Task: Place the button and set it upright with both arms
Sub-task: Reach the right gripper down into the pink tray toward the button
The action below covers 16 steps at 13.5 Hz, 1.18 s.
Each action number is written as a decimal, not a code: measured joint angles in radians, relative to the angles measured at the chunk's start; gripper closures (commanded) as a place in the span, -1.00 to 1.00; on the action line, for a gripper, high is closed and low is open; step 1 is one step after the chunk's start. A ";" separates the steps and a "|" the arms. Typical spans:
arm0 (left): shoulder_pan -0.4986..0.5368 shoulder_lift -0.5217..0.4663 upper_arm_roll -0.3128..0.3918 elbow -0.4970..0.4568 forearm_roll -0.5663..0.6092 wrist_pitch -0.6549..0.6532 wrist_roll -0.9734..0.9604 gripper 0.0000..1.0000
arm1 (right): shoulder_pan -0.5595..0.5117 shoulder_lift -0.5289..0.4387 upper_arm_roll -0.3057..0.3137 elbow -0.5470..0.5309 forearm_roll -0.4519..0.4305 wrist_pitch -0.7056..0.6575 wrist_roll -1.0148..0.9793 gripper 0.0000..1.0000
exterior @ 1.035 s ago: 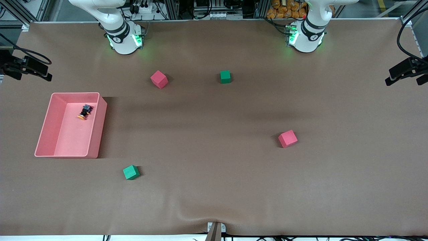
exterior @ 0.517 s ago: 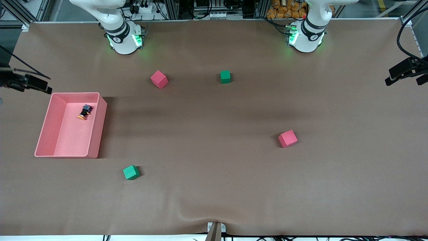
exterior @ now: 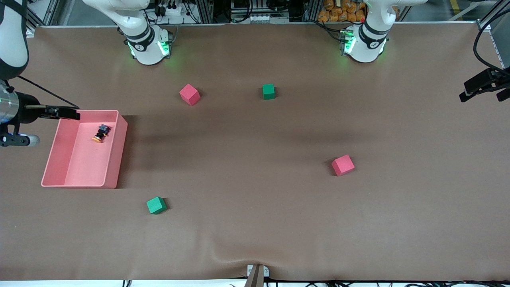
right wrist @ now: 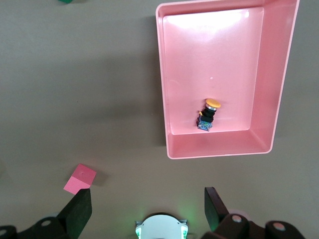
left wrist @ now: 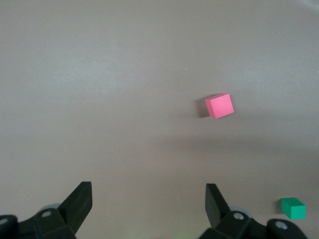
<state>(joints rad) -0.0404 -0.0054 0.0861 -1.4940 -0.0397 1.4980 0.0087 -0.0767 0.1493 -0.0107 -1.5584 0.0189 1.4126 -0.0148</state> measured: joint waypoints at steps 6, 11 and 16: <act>0.000 0.000 0.000 0.000 0.000 -0.001 0.000 -1.00 | -0.031 0.047 -0.012 -0.002 -0.050 0.055 -0.009 -1.00; 0.000 0.001 0.000 0.000 0.000 -0.003 0.000 -1.00 | -0.127 0.071 -0.022 -0.023 -0.081 0.188 -0.075 -1.00; 0.000 0.006 0.000 0.000 0.000 -0.004 0.000 -1.00 | -0.163 0.108 -0.022 -0.235 -0.081 0.469 -0.081 -1.00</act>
<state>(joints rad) -0.0402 0.0002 0.0858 -1.4939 -0.0397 1.4944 0.0087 -0.2392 0.2569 -0.0329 -1.7935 -0.0618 1.8812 -0.0956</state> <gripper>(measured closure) 0.000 0.000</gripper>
